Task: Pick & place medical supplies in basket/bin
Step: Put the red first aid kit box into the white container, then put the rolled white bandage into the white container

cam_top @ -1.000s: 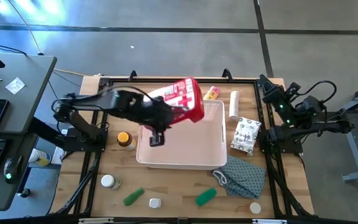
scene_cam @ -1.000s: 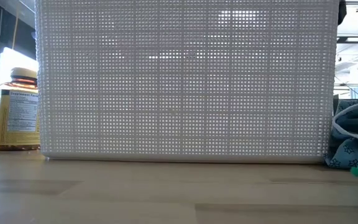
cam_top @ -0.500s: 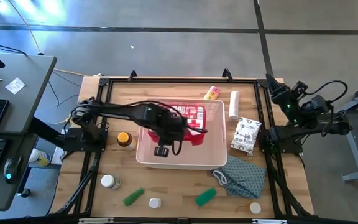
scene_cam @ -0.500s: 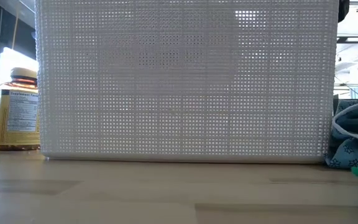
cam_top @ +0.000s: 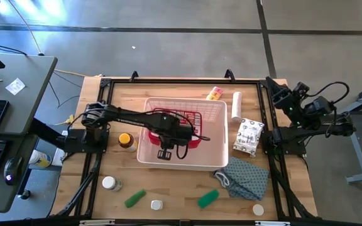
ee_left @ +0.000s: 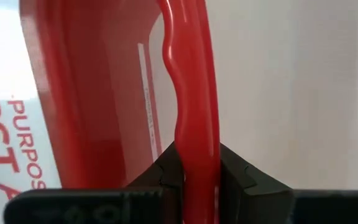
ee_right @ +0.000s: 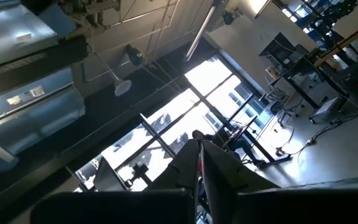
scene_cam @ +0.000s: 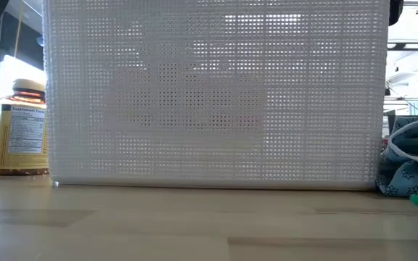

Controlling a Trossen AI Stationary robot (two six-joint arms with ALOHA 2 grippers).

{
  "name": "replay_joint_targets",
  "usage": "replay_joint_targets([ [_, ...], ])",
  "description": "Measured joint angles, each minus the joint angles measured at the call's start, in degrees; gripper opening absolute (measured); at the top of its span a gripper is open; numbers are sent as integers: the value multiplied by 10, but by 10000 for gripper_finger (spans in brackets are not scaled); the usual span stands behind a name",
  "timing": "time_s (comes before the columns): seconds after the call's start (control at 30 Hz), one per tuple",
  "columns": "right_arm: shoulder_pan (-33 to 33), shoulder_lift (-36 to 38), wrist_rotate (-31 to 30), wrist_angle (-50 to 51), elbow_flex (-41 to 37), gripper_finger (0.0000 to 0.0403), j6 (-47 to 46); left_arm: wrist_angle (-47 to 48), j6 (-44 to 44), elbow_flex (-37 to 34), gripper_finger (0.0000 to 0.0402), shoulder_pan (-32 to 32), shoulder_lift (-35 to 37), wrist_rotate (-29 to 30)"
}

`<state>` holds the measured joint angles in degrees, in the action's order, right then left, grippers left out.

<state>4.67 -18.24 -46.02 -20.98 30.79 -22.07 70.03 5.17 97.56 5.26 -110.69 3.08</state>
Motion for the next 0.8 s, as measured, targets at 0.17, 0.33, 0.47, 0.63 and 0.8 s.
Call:
replay_joint_targets([
  [0.17, 0, 0, 0, 15, 0, 12, -7, -34, -6, -13, 114, 0, -12, 17],
  [0.33, 0, 0, 1, 33, 0, 12, -22, -44, -27, -15, 149, 0, -26, 17],
  [0.47, 0, 0, 10, 81, 0, 12, -49, -44, -46, -8, 154, 0, -29, 18],
  [0.63, 0, -4, 61, 165, 0, 12, -91, -20, -54, 34, 150, 0, -29, 26],
  [0.8, 0, -31, 98, 192, 0, 12, -124, 5, -55, 84, 149, -1, -29, 29],
])
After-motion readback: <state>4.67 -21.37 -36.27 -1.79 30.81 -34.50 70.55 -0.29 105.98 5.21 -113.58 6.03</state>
